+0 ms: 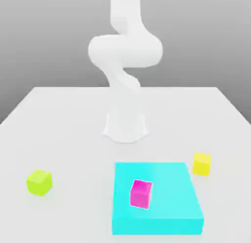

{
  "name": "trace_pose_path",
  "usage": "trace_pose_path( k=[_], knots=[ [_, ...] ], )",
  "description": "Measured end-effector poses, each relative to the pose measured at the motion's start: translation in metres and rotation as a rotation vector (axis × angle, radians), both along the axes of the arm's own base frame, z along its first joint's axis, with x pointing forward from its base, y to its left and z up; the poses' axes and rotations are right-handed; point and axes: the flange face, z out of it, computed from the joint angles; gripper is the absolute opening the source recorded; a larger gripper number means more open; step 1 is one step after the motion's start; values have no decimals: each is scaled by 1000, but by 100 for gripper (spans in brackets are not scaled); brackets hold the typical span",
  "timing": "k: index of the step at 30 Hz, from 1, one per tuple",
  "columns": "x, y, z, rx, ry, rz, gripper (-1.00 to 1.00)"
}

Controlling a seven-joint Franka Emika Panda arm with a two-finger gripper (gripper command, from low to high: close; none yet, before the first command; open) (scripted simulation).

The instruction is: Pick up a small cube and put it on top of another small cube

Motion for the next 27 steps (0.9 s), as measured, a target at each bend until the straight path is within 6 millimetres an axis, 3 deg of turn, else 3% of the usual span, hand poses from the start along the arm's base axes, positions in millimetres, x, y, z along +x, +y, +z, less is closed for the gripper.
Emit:
trace_pose_path(
  k=[4, 9, 13, 17, 19, 20, 27],
  knots=[
    [27, 67, -99, 43, 142, -19, 0],
    [19, 136, -224, 78, 320, -61, 0],
    [-21, 178, -325, 91, 472, -111, 0],
    [-92, 204, -421, 84, 634, -179, 0],
    [-128, 208, -453, 74, 696, -210, 0],
    [-137, 210, -461, 72, 710, -214, 0],
    [-140, 217, -485, 84, 718, -227, 0]
  ],
)
